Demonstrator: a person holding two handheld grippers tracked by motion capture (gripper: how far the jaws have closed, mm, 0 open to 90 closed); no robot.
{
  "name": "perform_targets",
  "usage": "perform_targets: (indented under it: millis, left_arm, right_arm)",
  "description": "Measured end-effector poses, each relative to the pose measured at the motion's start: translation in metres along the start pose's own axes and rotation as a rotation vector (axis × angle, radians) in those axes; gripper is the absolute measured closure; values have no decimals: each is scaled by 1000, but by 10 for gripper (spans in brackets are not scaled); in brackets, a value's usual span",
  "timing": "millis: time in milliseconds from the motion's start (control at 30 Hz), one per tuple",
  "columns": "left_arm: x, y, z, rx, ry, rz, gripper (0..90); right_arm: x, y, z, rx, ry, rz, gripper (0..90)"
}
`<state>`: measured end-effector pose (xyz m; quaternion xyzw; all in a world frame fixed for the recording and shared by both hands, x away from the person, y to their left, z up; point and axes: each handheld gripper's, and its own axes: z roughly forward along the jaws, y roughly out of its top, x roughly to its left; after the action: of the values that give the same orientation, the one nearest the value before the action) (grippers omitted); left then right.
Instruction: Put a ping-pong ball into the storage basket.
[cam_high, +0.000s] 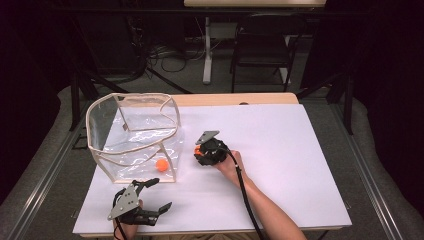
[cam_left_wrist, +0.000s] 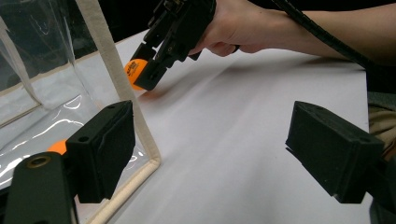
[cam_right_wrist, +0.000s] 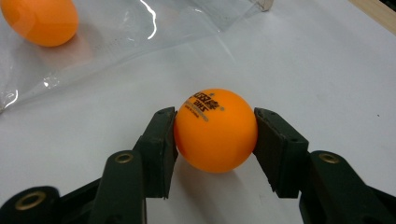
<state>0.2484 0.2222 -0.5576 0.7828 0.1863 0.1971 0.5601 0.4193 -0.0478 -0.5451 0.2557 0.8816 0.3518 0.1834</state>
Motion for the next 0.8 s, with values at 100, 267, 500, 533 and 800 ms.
perform_targets:
  millis: [100,267,500,533,800]
  left_arm:
    - [0,0,0,-1,1,0,156]
    - [0,0,0,0,2,1,156]
    - [0,0,0,0,2,0,156]
    - [0,0,0,0,2,1,156]
    - [0,0,0,1,2,1,156]
  right_arm:
    - [0,0,-1,3,0,0,504]
    - [-1,0,-3,-1,-1,-3,504]
    - [-1,0,-6,-5,-2,-1,504]
    - [-2,0,-7,-4,-4,-1,504]
    - [-2,-1,-9,-9,-2,0,504]
